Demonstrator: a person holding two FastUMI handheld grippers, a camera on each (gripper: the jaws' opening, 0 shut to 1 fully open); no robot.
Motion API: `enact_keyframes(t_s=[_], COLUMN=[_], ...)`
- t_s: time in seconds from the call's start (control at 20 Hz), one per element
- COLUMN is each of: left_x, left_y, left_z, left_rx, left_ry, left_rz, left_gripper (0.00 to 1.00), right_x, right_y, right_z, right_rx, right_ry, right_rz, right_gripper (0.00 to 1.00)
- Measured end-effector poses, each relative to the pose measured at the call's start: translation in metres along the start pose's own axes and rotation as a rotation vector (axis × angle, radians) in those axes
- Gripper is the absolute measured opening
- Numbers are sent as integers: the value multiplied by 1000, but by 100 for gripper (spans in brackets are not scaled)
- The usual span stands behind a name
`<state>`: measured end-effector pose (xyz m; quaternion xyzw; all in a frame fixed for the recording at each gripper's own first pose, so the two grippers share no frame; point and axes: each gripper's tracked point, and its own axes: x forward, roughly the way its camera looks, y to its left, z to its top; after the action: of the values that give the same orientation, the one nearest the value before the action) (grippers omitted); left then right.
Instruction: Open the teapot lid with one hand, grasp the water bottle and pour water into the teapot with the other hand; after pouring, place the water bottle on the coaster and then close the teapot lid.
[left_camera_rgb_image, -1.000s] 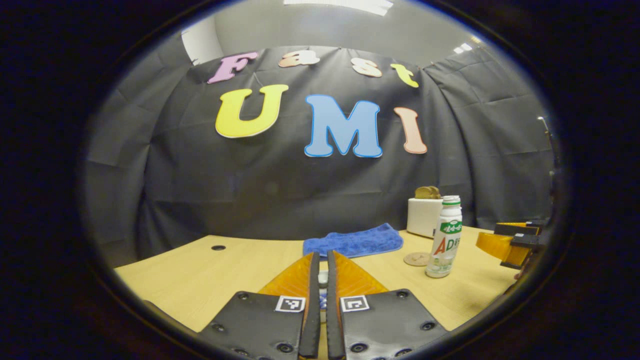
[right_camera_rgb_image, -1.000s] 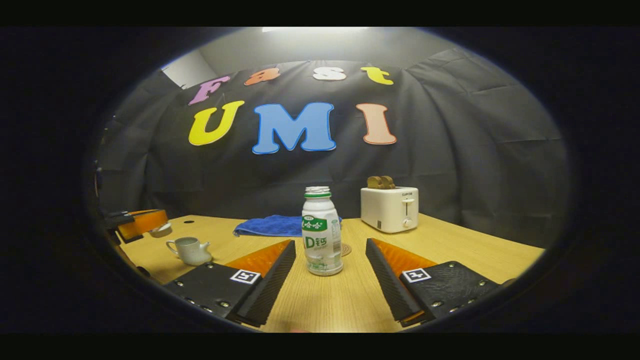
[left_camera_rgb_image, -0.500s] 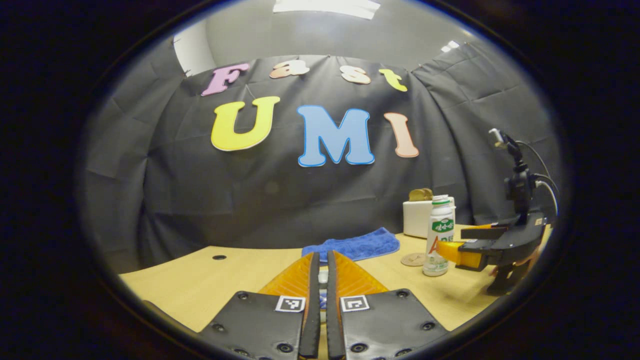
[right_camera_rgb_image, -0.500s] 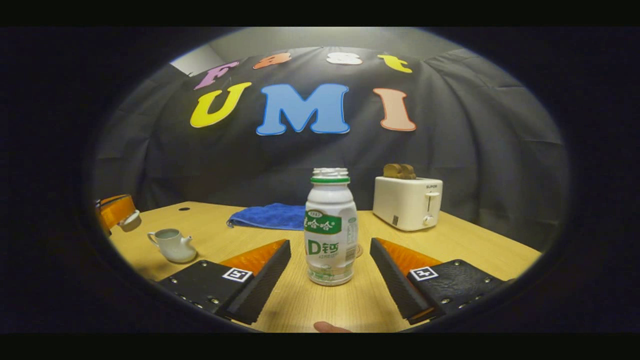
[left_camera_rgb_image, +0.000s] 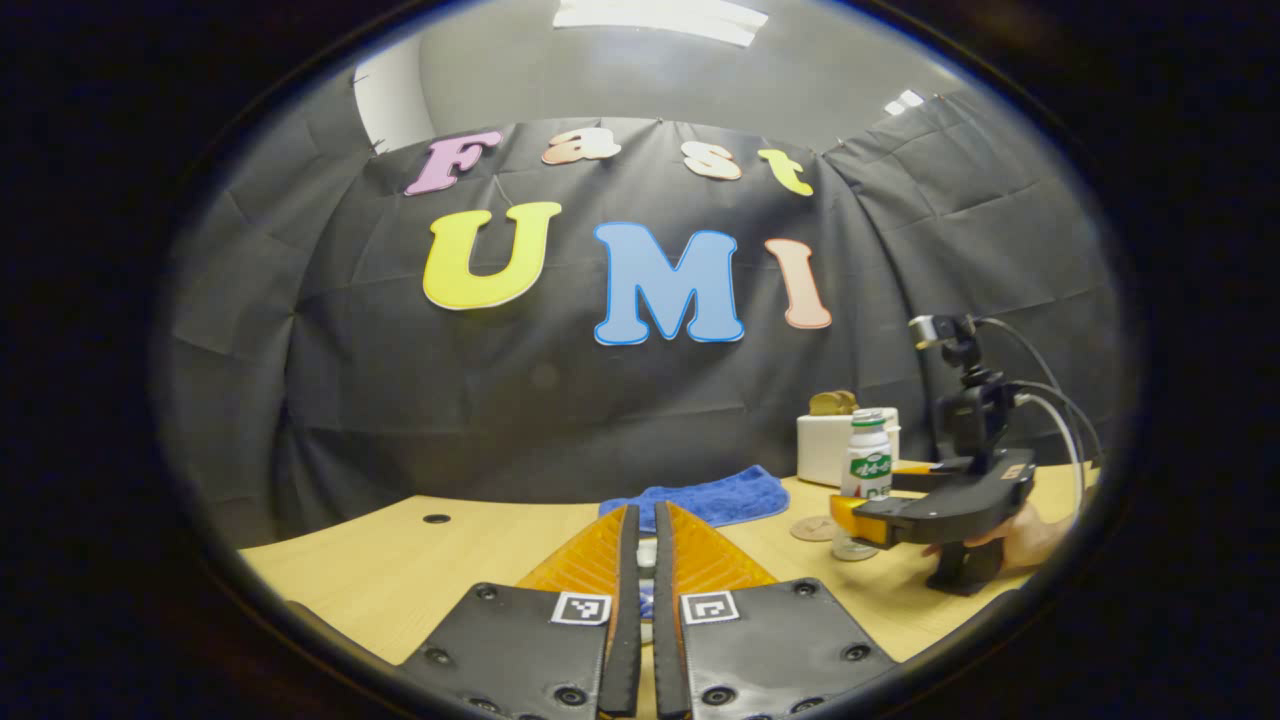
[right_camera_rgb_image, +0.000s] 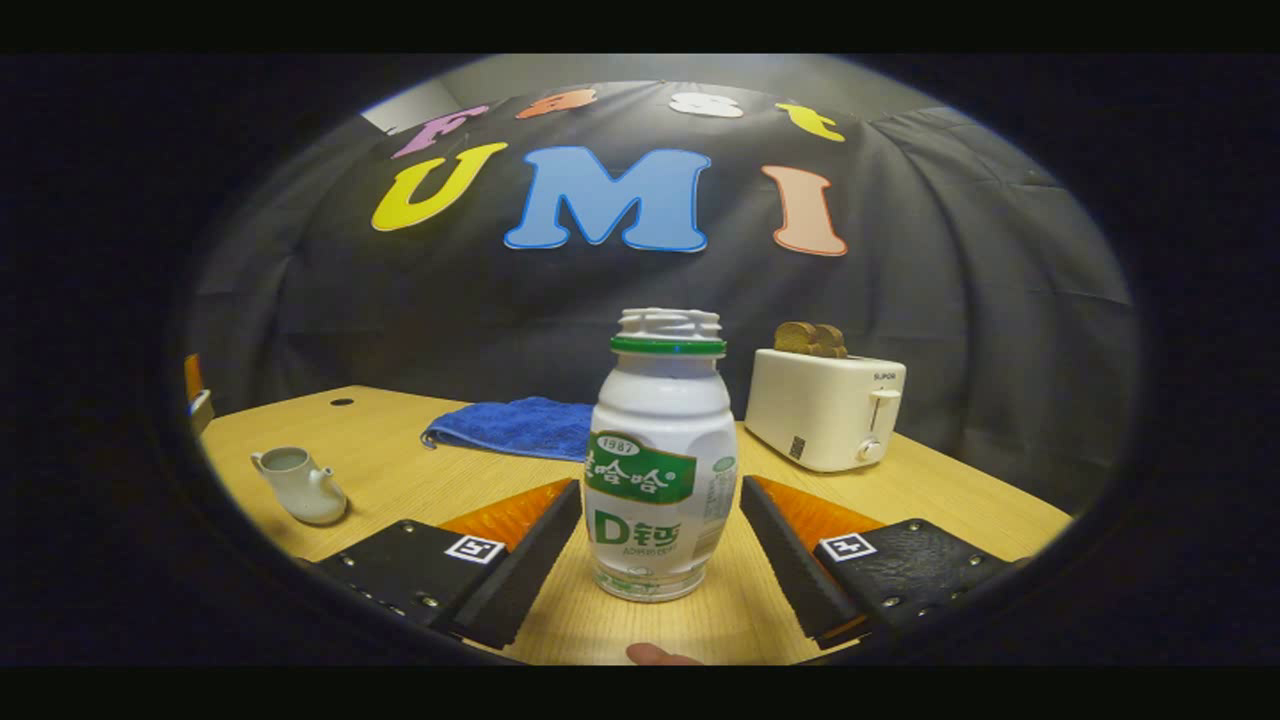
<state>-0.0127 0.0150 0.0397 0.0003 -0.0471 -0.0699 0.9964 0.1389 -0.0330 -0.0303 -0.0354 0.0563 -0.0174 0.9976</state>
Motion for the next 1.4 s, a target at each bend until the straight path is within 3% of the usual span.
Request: enact_keyframes(t_s=[0.3,0.35,0.5,0.8,0.85,1.2,1.25,1.4], left_x=[-65,-76,-101,-125,-126,-126,-126,-128], left_y=[-8,-10,-8,-10,-10,-23,-26,-26], left_z=[3,2,2,-9,-10,-18,-17,-17], left_rx=[-43,-53,-87,-124,-124,-103,-110,-116], left_ry=[9,12,13,20,19,25,24,25], left_rz=[-68,-76,-82,-101,-104,-132,-137,-131], left_gripper=[15,16,13,16,12,12,16,12], right_x=[9,14,8,-7,-9,-18,-18,-17], right_y=[-5,-5,-5,13,16,56,58,67], right_z=[9,6,10,19,21,17,17,20], right_rx=[-3,-5,-75,-167,-193,-411,-452,-561], right_ry=[-40,-41,-51,-58,-62,-53,-57,-72], right_rz=[-24,-24,-29,-3,-1,50,47,44], right_gripper=[98,76,72,73,73,73,72,73])
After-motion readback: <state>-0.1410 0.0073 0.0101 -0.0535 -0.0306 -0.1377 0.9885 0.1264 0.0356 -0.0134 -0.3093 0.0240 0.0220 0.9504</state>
